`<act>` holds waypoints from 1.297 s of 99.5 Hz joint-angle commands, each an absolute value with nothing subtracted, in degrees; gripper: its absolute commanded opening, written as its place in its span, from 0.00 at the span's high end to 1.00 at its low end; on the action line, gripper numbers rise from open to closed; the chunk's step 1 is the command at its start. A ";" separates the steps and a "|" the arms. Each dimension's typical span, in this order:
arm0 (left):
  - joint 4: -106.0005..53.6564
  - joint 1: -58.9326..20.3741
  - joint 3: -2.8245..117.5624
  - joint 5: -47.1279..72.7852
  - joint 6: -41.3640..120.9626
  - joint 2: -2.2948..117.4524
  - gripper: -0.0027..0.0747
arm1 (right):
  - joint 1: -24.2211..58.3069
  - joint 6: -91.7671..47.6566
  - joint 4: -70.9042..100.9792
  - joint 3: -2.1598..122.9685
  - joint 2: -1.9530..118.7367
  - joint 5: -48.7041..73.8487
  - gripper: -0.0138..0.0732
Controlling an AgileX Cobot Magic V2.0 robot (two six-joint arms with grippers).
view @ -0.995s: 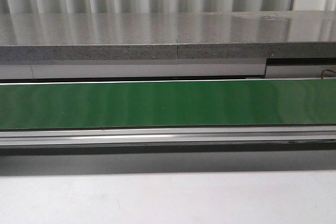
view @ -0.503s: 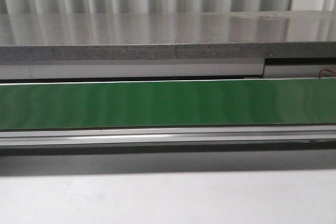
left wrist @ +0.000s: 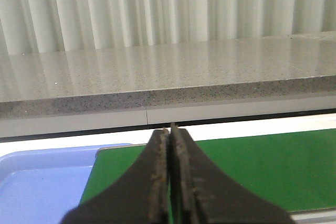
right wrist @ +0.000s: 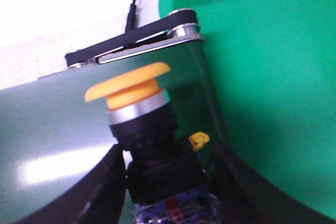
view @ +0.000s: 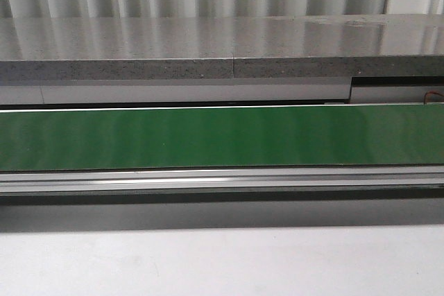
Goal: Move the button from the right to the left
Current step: 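Place the button on the conveyor belt and open the right gripper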
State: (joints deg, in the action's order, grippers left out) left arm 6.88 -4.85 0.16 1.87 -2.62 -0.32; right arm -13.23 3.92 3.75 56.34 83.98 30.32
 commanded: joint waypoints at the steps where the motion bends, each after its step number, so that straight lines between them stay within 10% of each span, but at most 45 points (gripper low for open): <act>1: 6.79 -4.99 -1.30 -3.11 -3.22 -2.24 0.99 | -12.72 3.45 4.32 57.77 83.14 28.58 0.65; 25: 6.79 -4.99 -1.30 -3.11 -3.22 -2.24 0.99 | -12.72 3.45 4.83 57.77 86.67 29.67 0.61; 56: 6.79 -4.99 -1.30 -3.11 -3.22 -2.24 0.99 | -12.72 3.45 5.39 58.08 86.80 29.98 0.09; 129: 6.79 -4.99 -1.30 -3.11 -3.22 -2.24 0.99 | -5.80 -4.20 5.60 50.30 50.36 29.99 0.09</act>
